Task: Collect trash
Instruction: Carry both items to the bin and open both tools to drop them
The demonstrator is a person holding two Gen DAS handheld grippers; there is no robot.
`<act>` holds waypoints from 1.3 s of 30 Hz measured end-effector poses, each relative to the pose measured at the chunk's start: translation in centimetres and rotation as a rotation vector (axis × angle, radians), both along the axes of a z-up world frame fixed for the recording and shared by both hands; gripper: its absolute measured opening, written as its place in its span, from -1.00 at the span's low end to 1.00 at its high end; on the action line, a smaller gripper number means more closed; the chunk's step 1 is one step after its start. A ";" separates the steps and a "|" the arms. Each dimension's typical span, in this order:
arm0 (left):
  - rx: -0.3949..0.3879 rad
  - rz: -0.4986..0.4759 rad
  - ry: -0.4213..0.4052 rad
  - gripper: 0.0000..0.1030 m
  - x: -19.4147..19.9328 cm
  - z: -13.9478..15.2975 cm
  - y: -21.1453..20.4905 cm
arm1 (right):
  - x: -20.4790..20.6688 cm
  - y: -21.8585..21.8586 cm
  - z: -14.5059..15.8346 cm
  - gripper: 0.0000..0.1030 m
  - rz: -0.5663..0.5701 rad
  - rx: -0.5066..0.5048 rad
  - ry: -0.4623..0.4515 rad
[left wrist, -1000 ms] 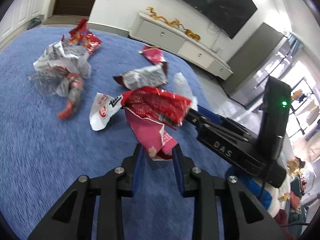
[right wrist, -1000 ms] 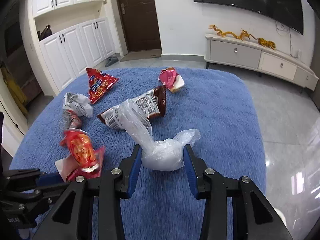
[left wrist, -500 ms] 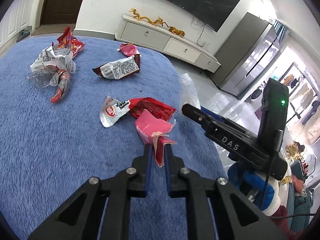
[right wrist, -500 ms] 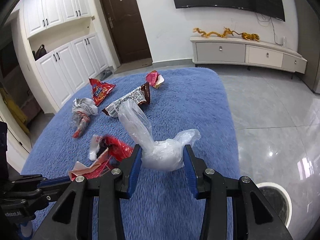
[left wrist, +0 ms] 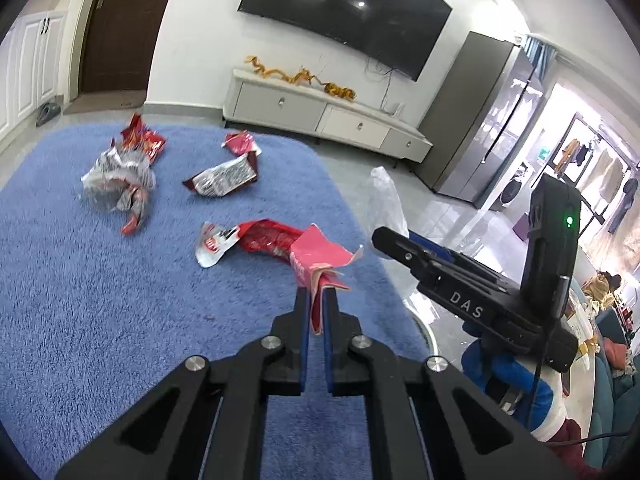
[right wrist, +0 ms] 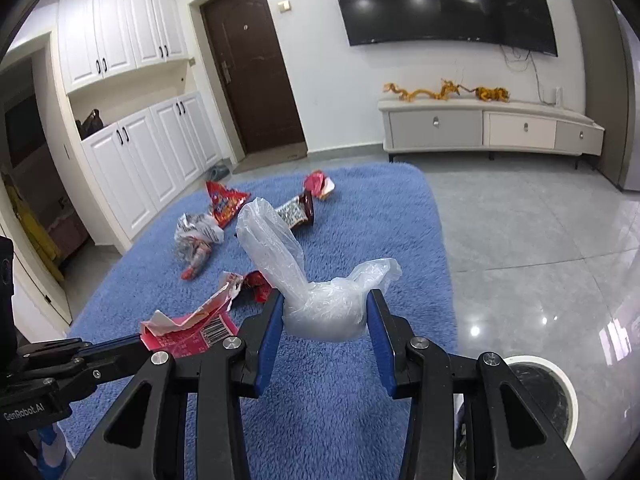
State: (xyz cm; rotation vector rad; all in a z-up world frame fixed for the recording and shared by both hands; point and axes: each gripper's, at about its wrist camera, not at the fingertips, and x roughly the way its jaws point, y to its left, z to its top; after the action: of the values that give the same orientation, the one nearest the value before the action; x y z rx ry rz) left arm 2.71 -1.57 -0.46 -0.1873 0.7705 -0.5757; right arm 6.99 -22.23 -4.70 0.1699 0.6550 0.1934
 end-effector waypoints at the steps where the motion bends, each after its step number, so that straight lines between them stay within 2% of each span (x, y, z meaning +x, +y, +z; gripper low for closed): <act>1: -0.002 -0.006 -0.006 -0.90 -0.3 0.3 -0.2 | -0.4 -0.3 0.3 -0.20 -0.006 0.003 -0.008; 9: -0.024 -0.126 -0.013 -0.90 0.1 2.3 -5.4 | -3.9 -5.3 1.1 -0.20 -0.128 0.035 -0.042; 15: 0.011 -0.219 0.013 -0.90 1.6 2.1 -11.7 | -5.7 -11.4 -0.8 -0.20 -0.270 0.079 -0.009; 20: 0.069 -0.292 0.059 -0.89 3.1 0.5 -17.5 | -6.1 -16.1 -4.2 -0.19 -0.368 0.140 0.054; 28: 0.158 -0.396 0.184 -0.83 5.6 -4.4 -26.1 | -6.0 -21.8 -10.4 -0.13 -0.485 0.234 0.174; 37: 0.203 -0.438 0.297 -0.79 7.3 -9.0 -30.9 | -6.0 -24.9 -16.3 -0.08 -0.548 0.321 0.276; 38: 0.202 -0.441 0.312 -0.73 7.4 -9.4 -31.2 | -6.1 -25.1 -16.8 -0.03 -0.552 0.328 0.284; 39: 0.201 -0.443 0.321 -0.58 7.5 -9.6 -31.2 | -6.2 -25.3 -17.3 -0.01 -0.556 0.332 0.291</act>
State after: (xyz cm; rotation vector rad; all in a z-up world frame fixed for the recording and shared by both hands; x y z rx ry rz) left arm 10.20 -32.79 -10.06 0.0838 1.1894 -0.8932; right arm 0.82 -47.52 -22.04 0.6989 0.8361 -0.2669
